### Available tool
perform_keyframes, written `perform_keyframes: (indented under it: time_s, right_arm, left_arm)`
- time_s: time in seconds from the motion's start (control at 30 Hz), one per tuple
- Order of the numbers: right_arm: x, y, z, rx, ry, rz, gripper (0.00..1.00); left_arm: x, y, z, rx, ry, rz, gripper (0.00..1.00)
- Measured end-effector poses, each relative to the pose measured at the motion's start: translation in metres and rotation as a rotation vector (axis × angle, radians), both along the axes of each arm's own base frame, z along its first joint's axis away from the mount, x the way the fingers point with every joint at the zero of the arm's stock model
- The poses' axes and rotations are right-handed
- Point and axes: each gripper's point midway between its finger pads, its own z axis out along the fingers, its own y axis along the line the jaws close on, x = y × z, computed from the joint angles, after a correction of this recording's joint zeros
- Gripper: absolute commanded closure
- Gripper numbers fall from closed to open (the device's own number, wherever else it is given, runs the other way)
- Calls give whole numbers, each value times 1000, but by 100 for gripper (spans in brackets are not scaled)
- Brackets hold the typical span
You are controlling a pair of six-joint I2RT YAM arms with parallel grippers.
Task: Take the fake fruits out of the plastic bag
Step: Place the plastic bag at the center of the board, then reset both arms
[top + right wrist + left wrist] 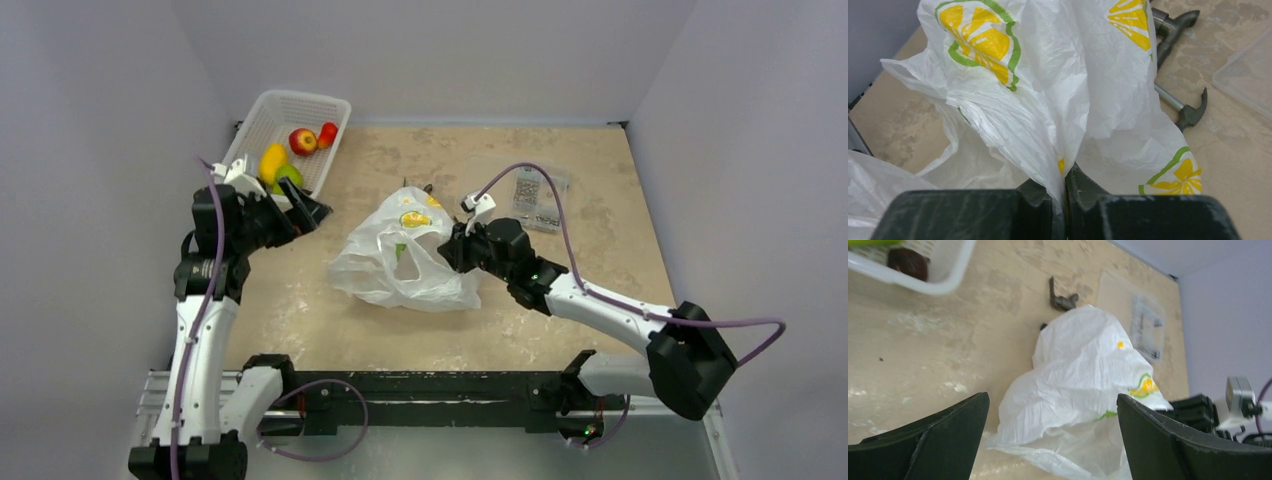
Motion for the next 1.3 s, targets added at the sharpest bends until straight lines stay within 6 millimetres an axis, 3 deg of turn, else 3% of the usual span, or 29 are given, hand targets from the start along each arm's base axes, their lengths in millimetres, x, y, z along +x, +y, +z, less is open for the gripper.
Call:
perform_keyframes:
  time_s: [0.1, 0.2, 0.43, 0.6, 0.8, 0.97, 1.13, 1.3]
  right_arm:
    - [-8, -14, 2, -28, 26, -29, 47]
    - [-16, -25, 8, -50, 50, -49, 26]
    - [-23, -50, 51, -105, 72, -123, 2]
    - [-34, -77, 112, -65, -2, -193, 1]
    - [-57, -135, 212, 66, -186, -347, 1]
    - [-83, -190, 280, 195, -349, -480, 1]
    - [-103, -226, 305, 267, -444, -554, 1]
    - [-106, -236, 305, 281, -466, -586, 1]
  left_arm:
    - [-36, -16, -7, -39, -4, -86, 0]
    - [-66, -27, -1, -62, -45, -151, 0]
    - [-104, -35, 52, -36, -177, -221, 0]
    - [-128, -35, 102, -4, -306, -224, 0]
    - [-168, -29, 165, 42, -514, -174, 0]
    - [-191, -24, 190, 63, -617, -131, 0]
    - [-197, -20, 199, 70, -648, -107, 0]
    - [-196, -18, 196, 71, -632, -94, 0]
